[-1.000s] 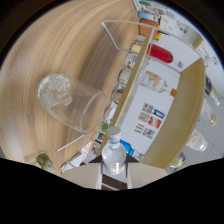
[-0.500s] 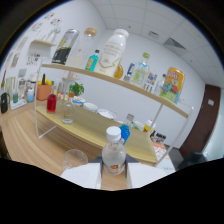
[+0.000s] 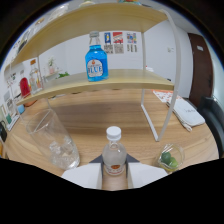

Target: Make me a cup of Mojito.

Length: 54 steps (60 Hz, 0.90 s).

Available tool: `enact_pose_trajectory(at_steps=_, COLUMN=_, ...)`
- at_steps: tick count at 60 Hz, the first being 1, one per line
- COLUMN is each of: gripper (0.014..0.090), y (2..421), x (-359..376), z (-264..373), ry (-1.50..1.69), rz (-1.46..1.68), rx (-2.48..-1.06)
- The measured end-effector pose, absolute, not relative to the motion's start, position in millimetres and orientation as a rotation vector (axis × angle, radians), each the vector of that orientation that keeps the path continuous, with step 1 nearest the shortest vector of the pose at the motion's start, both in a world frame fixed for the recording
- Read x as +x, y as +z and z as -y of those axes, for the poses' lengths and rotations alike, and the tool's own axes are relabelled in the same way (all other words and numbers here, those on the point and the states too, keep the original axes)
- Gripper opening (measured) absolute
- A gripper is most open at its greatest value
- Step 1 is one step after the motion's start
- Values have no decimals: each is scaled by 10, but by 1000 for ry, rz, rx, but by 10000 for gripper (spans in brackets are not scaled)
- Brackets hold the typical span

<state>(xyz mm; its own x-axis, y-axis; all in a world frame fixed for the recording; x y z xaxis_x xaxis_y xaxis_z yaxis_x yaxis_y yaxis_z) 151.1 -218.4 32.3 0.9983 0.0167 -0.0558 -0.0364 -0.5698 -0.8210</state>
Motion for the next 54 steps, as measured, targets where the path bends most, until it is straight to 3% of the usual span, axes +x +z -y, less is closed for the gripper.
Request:
enact_pose_trajectory(at_steps=29, gripper=368, y=97, x=1647, z=2159, ry=-11, rz=-46, rx=-2222)
enact_pose_trajectory(at_steps=37, gripper=543, y=129, x=1727, z=2244, ry=-45, rz=-67, rx=-2231)
enact_pose_trajectory(at_steps=40, gripper=685, y=209, x=1733, z=2283, ry=-53, rz=-68, rx=-2221)
enact_pose_trajectory(at_steps=43, gripper=779, y=311, x=1720, z=2337, ry=-54, rz=-67, rx=-2212)
enact_pose_trajectory(at_steps=54, gripper=854, y=975, x=1597, z=2556, ry=-60, rz=-79, rx=-2109)
